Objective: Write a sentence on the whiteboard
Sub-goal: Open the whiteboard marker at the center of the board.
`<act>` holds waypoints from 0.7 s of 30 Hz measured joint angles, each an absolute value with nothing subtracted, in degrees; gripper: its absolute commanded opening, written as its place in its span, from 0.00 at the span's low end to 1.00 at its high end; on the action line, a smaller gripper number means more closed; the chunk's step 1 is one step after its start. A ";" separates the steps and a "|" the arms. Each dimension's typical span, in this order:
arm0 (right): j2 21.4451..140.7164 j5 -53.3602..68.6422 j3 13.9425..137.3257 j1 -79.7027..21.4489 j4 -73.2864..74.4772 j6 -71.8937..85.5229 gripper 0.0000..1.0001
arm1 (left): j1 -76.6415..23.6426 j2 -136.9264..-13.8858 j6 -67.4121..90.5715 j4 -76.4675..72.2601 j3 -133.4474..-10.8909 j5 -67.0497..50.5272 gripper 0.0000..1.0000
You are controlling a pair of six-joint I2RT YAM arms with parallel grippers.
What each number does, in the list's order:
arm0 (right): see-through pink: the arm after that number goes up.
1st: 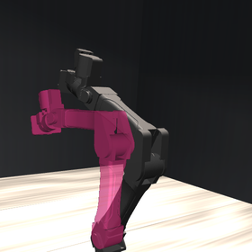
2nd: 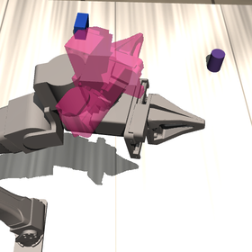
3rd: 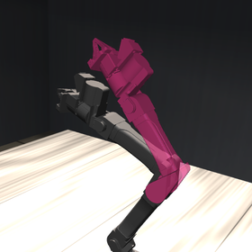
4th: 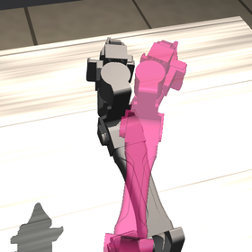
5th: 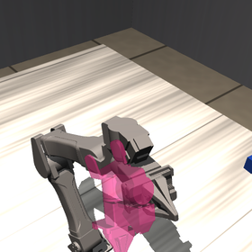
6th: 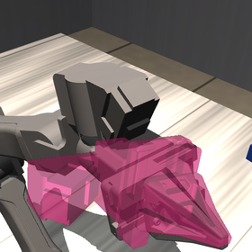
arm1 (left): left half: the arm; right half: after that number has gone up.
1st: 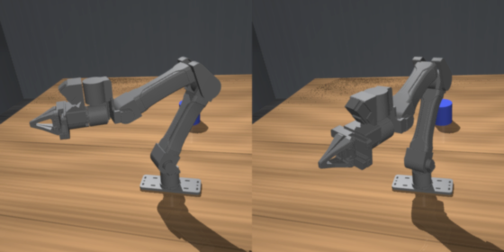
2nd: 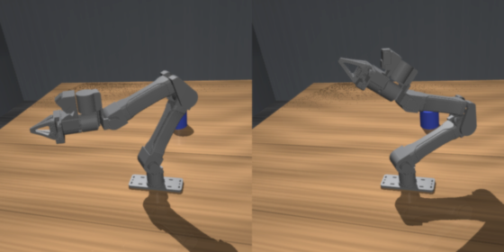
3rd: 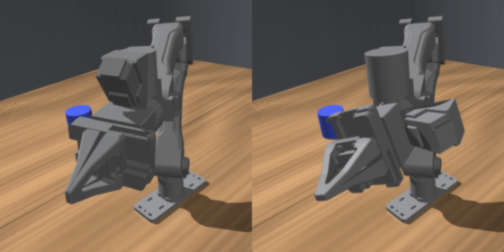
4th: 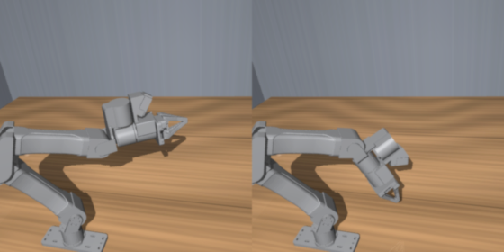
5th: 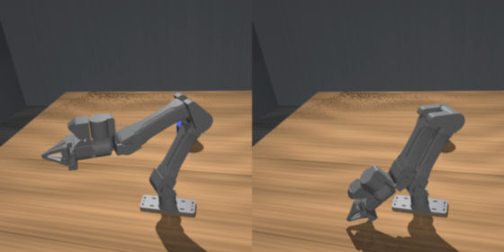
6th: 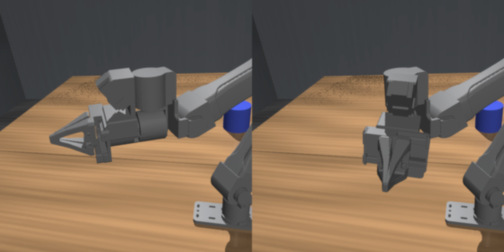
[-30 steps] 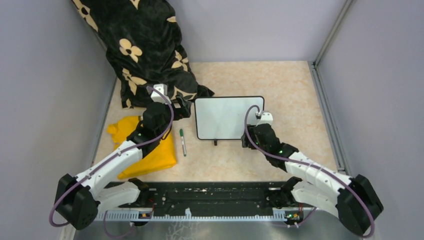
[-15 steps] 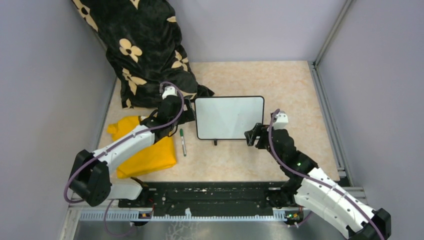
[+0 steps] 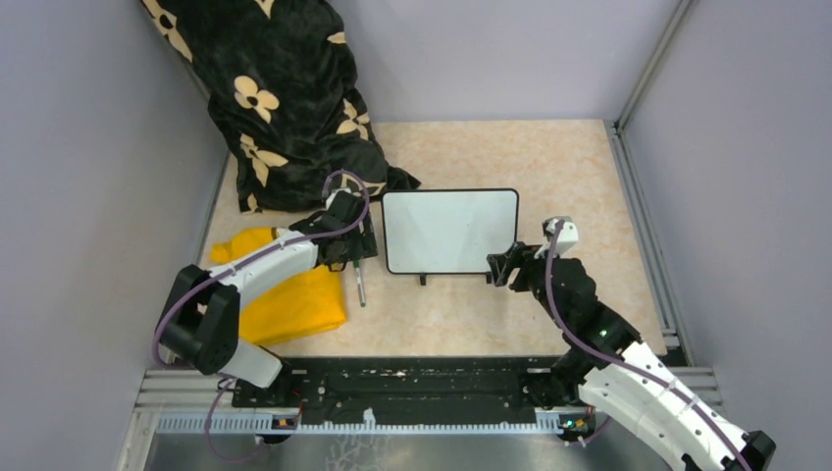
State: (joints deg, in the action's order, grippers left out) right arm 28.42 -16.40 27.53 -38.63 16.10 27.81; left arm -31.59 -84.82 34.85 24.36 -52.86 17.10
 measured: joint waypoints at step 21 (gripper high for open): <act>25.87 -16.51 27.51 -38.63 16.12 26.98 0.64 | -29.10 -94.87 37.34 25.93 -54.72 13.72 0.53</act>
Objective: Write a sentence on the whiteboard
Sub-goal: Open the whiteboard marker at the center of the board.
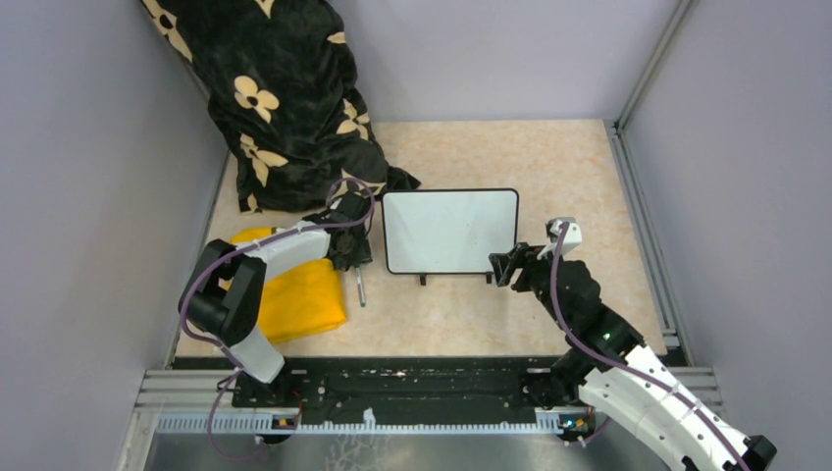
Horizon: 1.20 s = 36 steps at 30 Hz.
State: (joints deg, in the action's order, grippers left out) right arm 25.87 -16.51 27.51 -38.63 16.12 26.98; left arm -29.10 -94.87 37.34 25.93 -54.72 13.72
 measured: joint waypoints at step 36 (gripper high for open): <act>25.12 -18.26 27.40 -38.63 17.43 27.00 0.63 | -31.20 -98.26 37.30 28.95 -57.63 19.92 0.17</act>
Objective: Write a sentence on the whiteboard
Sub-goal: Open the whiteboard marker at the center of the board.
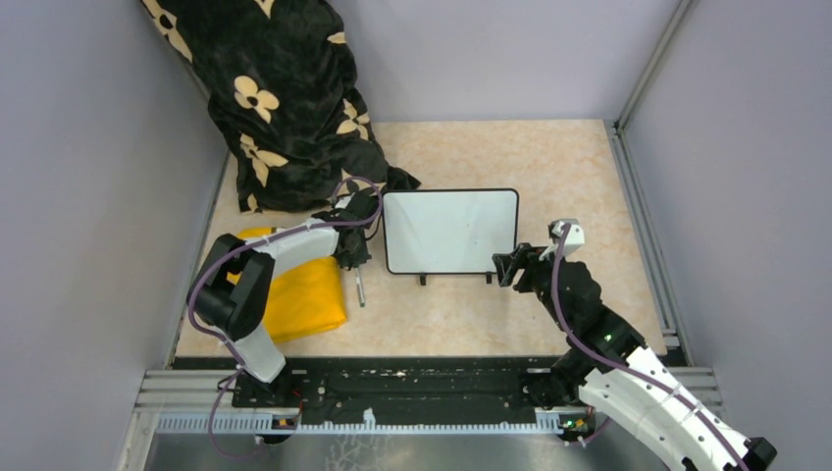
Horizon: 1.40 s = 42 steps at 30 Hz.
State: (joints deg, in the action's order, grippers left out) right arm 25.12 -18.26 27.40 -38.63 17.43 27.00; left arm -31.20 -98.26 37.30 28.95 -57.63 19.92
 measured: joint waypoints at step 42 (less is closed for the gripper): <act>38.33 5.43 31.14 -44.45 -6.50 32.64 0.69 | -31.38 -44.38 30.41 1.13 -39.29 -8.29 0.00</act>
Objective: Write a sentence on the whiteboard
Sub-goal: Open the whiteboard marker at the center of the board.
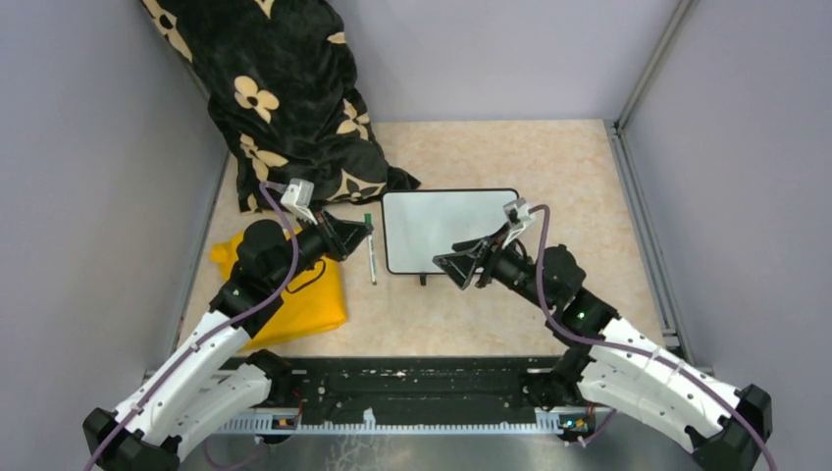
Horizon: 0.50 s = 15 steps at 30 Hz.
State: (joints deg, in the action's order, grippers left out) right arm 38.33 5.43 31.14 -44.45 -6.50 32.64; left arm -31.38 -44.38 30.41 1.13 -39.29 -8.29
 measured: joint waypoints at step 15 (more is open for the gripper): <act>55.77 9.39 35.44 -53.41 -25.50 36.05 0.67 | -31.38 -40.71 37.60 -13.69 -35.92 -20.14 0.00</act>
State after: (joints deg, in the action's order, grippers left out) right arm 55.77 9.39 35.44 -53.41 -25.50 36.05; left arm -31.38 -40.71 37.60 -13.69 -35.92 -20.14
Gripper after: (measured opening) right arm 0.685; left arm 0.163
